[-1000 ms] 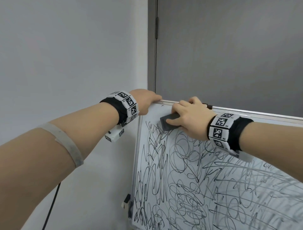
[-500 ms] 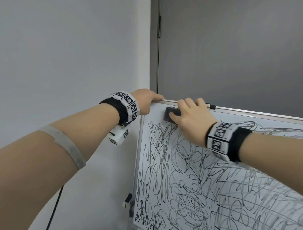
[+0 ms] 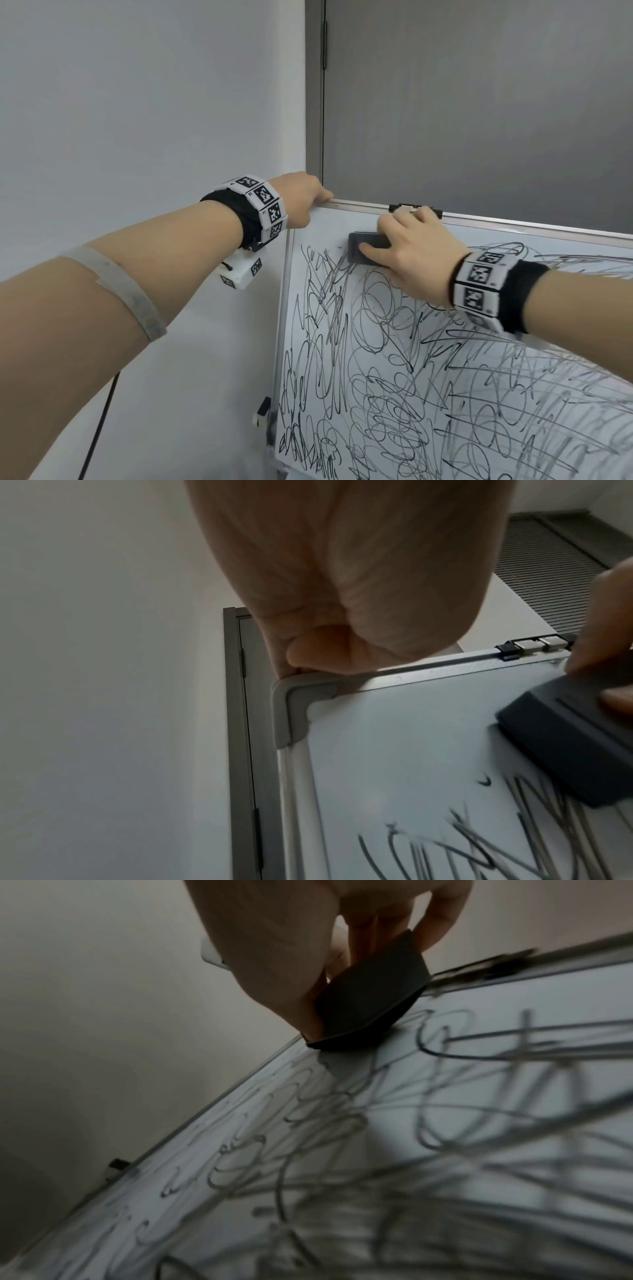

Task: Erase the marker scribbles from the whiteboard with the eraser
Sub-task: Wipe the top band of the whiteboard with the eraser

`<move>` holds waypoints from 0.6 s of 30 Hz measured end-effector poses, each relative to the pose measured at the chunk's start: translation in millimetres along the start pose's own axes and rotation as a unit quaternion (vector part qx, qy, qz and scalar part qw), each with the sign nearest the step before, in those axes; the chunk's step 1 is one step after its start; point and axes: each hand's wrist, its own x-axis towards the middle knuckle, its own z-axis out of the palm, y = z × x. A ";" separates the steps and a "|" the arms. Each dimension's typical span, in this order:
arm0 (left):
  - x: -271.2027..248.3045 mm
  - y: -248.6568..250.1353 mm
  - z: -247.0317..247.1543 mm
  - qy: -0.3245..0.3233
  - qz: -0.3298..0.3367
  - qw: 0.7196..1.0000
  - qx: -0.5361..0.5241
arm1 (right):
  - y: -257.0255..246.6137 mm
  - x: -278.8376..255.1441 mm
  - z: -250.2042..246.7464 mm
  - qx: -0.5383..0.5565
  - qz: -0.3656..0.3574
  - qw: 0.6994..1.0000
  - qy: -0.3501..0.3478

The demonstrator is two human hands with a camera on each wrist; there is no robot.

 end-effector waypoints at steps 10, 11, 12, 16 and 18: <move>19.7 41.7 -21.0 -0.027 0.023 0.993 -0.109 | 5.4 -16.3 1.9 0.015 -0.007 1.000 -0.007; 22.7 45.8 -18.7 -0.024 0.021 0.993 -0.114 | 10.7 -18.2 0.3 0.010 0.015 1.000 -0.001; 24.5 48.2 -18.8 -0.024 0.020 0.992 -0.119 | 16.6 -18.6 -1.5 0.010 0.047 0.999 0.013; 28.8 51.5 -29.1 -0.036 0.009 0.995 -0.094 | 18.1 -23.0 -0.5 0.019 0.046 0.999 0.021; 29.1 55.9 -31.2 -0.026 -0.002 0.997 -0.079 | 13.3 -26.8 0.0 0.015 -0.012 1.000 -0.002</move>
